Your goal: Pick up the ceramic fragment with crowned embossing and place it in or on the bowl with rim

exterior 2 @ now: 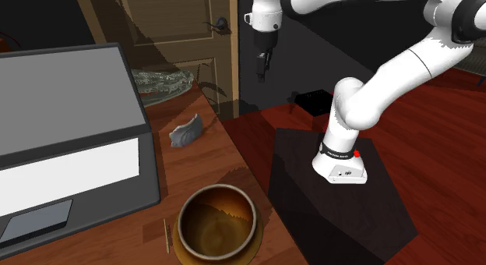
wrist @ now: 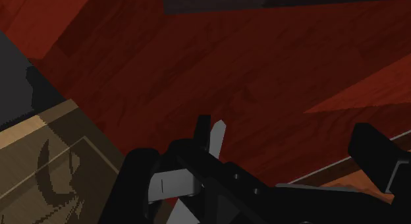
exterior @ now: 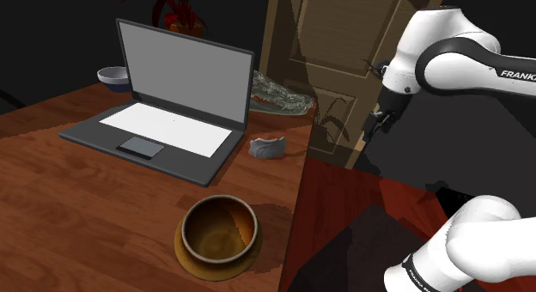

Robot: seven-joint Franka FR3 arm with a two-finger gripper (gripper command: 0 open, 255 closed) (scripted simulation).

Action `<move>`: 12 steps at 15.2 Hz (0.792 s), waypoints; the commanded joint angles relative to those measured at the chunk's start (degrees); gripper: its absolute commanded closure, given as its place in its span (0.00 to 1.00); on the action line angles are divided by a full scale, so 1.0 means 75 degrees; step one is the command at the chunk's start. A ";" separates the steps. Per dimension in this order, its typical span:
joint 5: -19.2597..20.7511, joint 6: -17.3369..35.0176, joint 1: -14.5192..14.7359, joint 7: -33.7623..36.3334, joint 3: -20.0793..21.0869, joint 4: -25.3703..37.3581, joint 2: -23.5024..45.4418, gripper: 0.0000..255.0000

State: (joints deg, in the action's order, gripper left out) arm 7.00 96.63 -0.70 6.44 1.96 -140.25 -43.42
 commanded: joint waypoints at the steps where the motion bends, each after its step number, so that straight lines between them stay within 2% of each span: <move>1: 0.0000 0.0000 0.0000 0.0000 0.0000 0.0000 0.0000 0.00; 12: 0.0278 0.1278 0.0714 -0.0142 0.1081 0.1478 0.2548 0.00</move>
State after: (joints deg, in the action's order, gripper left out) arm 8.75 105.73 4.18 5.40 9.21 -130.48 -25.98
